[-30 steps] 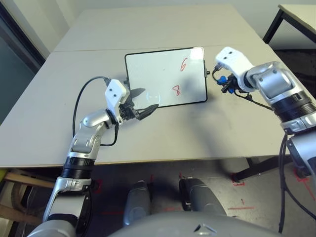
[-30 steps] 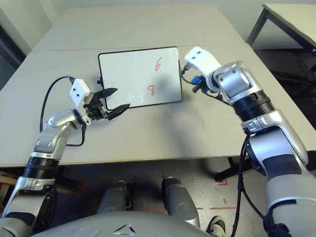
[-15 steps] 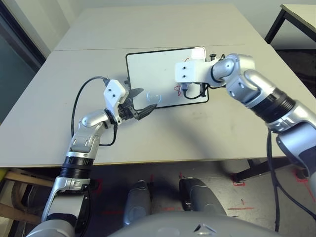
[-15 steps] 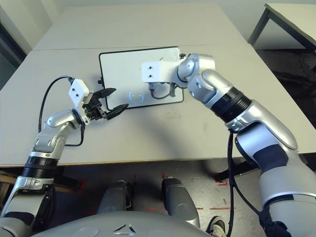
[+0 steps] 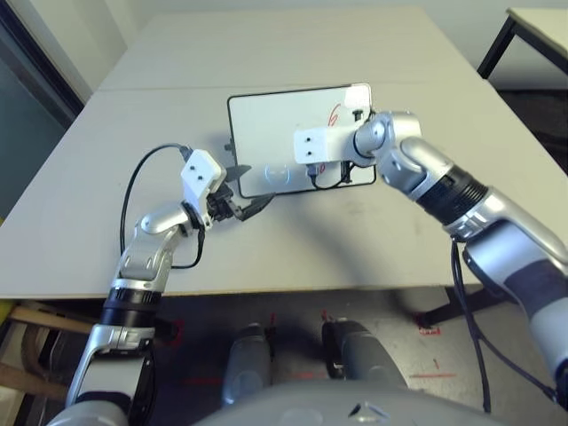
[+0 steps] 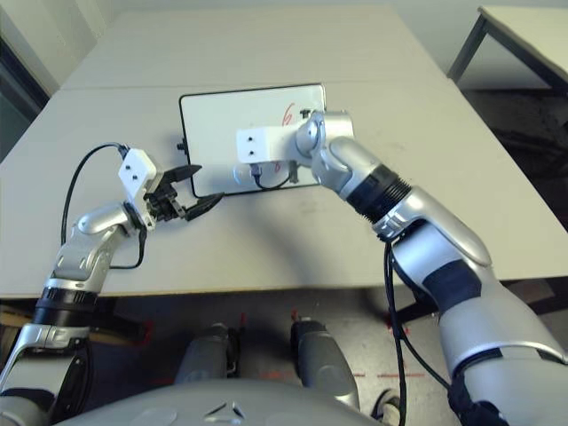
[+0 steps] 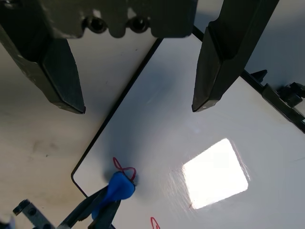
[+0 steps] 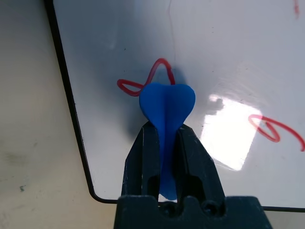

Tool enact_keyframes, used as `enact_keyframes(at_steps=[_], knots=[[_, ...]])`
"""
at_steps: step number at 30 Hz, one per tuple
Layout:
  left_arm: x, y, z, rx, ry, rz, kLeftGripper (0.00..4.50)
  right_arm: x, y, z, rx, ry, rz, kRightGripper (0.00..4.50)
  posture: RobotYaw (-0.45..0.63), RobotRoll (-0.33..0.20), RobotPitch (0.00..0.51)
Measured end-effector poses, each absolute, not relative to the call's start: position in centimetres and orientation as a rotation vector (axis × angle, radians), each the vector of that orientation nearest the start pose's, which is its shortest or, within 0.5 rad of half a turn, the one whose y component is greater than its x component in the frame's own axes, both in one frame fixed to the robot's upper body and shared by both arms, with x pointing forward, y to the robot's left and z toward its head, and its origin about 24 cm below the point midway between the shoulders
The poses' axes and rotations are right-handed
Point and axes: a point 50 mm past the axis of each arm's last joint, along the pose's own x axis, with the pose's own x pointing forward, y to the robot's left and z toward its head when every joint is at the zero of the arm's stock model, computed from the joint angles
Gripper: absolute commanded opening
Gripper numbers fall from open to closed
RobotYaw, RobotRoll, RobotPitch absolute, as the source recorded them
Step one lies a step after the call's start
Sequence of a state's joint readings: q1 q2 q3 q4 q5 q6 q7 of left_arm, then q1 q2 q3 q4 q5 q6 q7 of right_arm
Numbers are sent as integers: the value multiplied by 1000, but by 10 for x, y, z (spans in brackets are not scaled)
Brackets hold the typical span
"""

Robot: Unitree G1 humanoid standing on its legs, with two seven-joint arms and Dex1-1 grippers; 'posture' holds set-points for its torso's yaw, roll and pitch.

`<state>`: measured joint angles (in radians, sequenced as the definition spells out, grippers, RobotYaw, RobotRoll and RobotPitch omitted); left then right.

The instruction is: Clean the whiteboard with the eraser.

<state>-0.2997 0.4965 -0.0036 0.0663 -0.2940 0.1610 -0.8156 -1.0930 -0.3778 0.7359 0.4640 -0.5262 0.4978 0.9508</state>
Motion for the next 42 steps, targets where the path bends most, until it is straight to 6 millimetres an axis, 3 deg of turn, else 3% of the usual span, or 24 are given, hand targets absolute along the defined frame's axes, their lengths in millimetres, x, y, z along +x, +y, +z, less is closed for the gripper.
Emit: enact_keyframes(at_steps=[10, 24, 34, 42], knots=[[288, 192, 111, 221, 14, -813, 4500, 383, -65, 166, -1412, 432, 866, 197, -85, 0, 78], [286, 191, 111, 221, 18, -806, 4500, 378, -34, 162, -1450, 343, 902, 195, -70, 0, 81], [286, 191, 111, 220, 19, -805, 4500, 381, -45, 161, -1480, 343, 892, 194, -82, 0, 75], [287, 191, 112, 221, 17, -807, 4500, 384, -74, 159, -1513, 393, 836, 194, -92, 0, 71]])
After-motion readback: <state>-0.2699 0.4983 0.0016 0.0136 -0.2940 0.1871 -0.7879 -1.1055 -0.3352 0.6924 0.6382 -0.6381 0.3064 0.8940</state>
